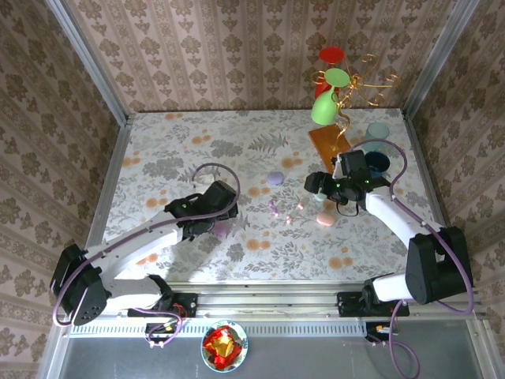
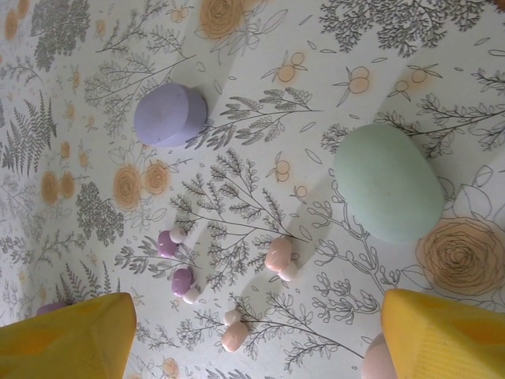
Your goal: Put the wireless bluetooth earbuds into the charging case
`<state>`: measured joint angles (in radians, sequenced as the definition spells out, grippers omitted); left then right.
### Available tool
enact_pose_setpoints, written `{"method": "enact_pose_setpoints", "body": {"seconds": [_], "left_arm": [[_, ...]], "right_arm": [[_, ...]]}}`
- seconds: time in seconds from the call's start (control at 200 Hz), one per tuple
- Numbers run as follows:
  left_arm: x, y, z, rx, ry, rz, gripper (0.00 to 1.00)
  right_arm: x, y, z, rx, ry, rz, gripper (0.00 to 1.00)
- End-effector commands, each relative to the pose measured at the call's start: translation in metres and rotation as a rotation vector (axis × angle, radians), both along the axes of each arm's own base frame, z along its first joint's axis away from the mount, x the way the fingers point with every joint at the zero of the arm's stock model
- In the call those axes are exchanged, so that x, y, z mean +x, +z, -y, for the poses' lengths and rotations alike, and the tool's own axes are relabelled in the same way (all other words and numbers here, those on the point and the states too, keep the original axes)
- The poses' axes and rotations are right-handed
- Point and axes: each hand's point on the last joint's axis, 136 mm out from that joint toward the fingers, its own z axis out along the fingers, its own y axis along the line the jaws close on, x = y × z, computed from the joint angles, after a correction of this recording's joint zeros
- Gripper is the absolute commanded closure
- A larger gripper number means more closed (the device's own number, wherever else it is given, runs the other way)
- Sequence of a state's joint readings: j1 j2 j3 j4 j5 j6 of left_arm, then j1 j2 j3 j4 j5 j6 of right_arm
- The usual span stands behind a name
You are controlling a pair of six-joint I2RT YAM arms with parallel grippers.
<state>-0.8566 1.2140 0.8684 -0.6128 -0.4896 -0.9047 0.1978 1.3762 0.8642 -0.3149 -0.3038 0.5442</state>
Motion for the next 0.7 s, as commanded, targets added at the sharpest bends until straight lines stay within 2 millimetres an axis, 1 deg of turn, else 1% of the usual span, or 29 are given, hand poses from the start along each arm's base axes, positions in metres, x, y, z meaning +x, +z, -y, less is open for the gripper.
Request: {"method": "enact_pose_setpoints", "body": {"seconds": [0.0, 0.045, 0.095, 0.15, 0.185, 0.22, 0.35, 0.41, 0.6, 0.695], "left_arm": [[-0.025, -0.013, -0.019, -0.089, 0.163, -0.111, 0.0], [-0.029, -0.02, -0.019, -0.126, 0.193, -0.115, 0.0], [-0.035, -0.033, -0.023, -0.16, 0.241, -0.136, 0.0], [-0.034, -0.041, -0.018, -0.227, 0.263, -0.153, 0.0], [-0.036, -0.047, -0.019, -0.246, 0.302, -0.176, 0.06], [-0.038, -0.052, -0.021, -0.251, 0.349, -0.206, 0.09], [-0.042, -0.06, -0.021, -0.197, 0.446, -0.295, 0.09], [-0.041, -0.067, -0.015, -0.204, 0.473, -0.325, 0.11], [-0.03, -0.091, 0.018, -0.301, 0.477, -0.394, 0.15], [-0.028, -0.1, 0.023, -0.302, 0.493, -0.427, 0.2]], "right_arm": [[-0.004, 0.003, -0.019, 0.023, 0.084, 0.015, 0.18], [-0.006, 0.004, -0.025, 0.025, 0.104, 0.019, 0.18], [-0.007, 0.004, -0.031, 0.024, 0.122, 0.022, 0.18], [-0.01, 0.004, -0.036, 0.03, 0.139, 0.022, 0.18], [-0.011, 0.004, -0.039, 0.036, 0.15, 0.024, 0.18], [-0.013, 0.003, -0.042, 0.042, 0.158, 0.022, 0.18], [-0.018, 0.001, -0.047, 0.058, 0.181, 0.019, 0.19], [-0.019, -0.001, -0.047, 0.057, 0.186, 0.016, 0.19], [-0.018, 0.002, -0.048, 0.048, 0.204, 0.028, 0.19], [-0.019, 0.002, -0.048, 0.039, 0.216, 0.029, 0.19]]}}
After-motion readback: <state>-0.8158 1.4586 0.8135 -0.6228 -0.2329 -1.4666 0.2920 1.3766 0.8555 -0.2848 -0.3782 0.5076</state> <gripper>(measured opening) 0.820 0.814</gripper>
